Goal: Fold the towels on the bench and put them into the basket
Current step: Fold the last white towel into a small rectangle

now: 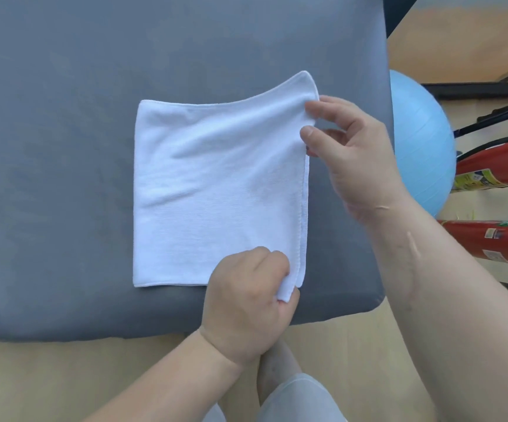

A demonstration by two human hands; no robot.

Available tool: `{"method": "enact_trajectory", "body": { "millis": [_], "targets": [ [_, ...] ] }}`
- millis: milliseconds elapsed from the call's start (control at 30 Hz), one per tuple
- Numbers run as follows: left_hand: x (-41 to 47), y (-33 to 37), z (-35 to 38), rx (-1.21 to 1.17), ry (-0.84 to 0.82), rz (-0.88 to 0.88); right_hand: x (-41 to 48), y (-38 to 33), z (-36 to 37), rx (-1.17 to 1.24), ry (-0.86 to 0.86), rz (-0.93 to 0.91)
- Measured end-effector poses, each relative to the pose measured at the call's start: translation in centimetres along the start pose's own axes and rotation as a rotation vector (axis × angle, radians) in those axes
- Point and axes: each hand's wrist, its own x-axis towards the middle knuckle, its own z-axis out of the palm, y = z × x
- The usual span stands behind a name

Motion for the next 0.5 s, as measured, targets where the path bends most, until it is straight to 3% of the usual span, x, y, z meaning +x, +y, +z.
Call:
{"method": "enact_trajectory", "body": {
  "millis": [167, 300, 400, 500],
  "targets": [
    [-0.6, -1.6, 5.0, 0.111, -0.203, -0.037, 0.5, 3.8, -0.3, -0.149, -0.048, 0.199],
    [-0.7, -2.2, 6.7, 0.208, -0.353, -0.034, 0.6, 4.7, -0.1, -0.24, -0.051, 0.184],
    [-1.2, -1.9, 6.4, 0.153, -0.328, -0.044, -0.1, 4.5, 0.5, -0.399, -0.037, 0.122],
    [-1.0, -2.6, 4.6, 0.067, -0.165, -0.091, -1.8, 4.7, 2.1, -0.749, 0.026, -0.011]
  ]
}}
